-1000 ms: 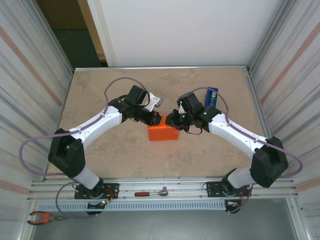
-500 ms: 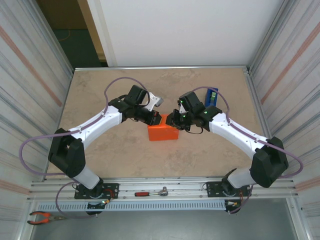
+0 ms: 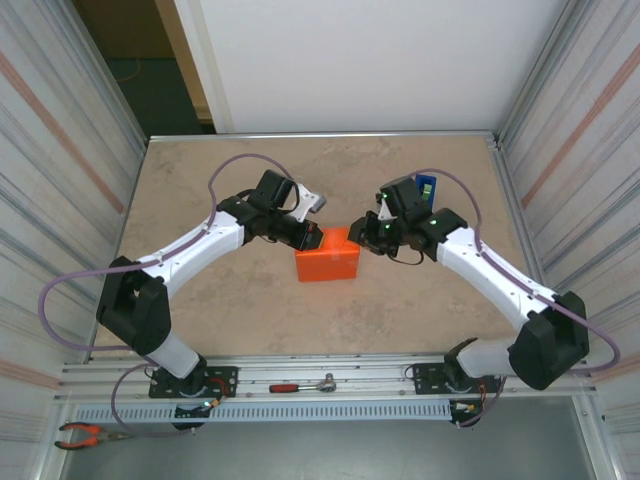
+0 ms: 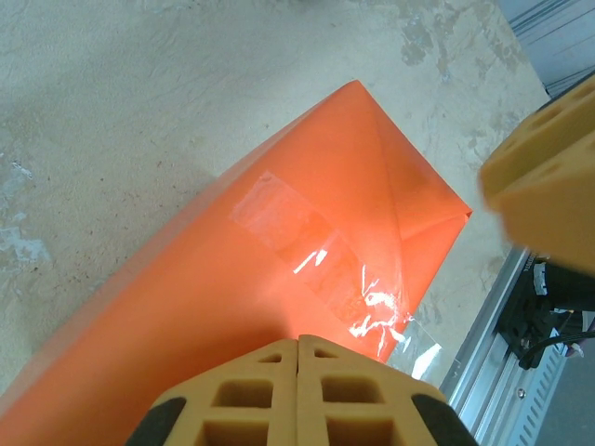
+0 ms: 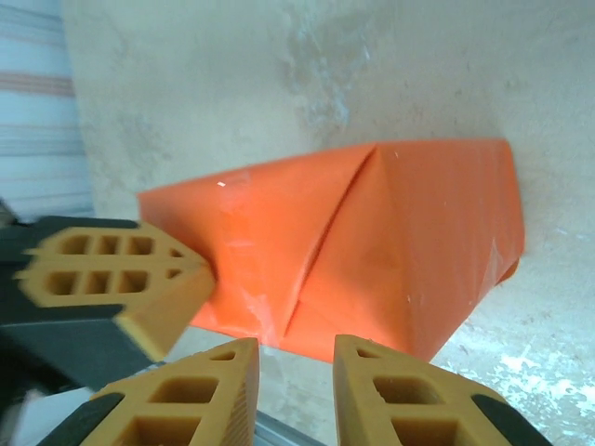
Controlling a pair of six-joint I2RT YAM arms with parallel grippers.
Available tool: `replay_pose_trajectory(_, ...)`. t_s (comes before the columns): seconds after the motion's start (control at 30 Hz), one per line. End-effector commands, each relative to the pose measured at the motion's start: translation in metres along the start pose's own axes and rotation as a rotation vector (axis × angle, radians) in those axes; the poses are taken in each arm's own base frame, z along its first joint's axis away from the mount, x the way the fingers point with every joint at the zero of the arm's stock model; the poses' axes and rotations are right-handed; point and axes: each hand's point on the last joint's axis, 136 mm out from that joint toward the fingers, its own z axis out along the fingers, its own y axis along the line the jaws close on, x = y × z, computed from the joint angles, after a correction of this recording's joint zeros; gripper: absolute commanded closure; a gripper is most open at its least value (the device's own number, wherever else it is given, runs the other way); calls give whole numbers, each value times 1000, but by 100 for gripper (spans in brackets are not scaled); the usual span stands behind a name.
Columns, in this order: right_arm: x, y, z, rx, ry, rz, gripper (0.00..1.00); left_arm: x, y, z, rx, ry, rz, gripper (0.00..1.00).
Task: Wrap the gift box in paper
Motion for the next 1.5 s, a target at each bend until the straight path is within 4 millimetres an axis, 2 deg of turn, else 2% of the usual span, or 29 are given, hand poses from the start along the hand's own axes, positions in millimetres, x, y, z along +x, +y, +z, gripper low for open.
replay_pose_trajectory(0.0,-1,18,-6,-86,15,-54,77,39,19,15,-57,131,-42,100)
replay_pose_trajectory(0.07,-2,29,-1,-118,42,-70,81,38,19,15,-57,130,-42,100)
replay_pose_trajectory(0.23,-6,43,20,-145,70,-79,99,39,18,15,-56,133,-39,100)
replay_pose_trajectory(0.53,-17,45,50,-151,91,-49,100,40,17,18,-52,139,-39,100)
replay_pose_trajectory(0.73,-1,35,64,-121,158,-52,100,41,16,17,-50,139,-36,100)
replay_pose_trajectory(0.83,5,28,64,-113,168,-46,100,42,16,18,-51,141,-37,100)
replay_pose_trajectory(1.47,38,19,51,-121,194,-66,100,42,17,19,-50,144,-42,100)
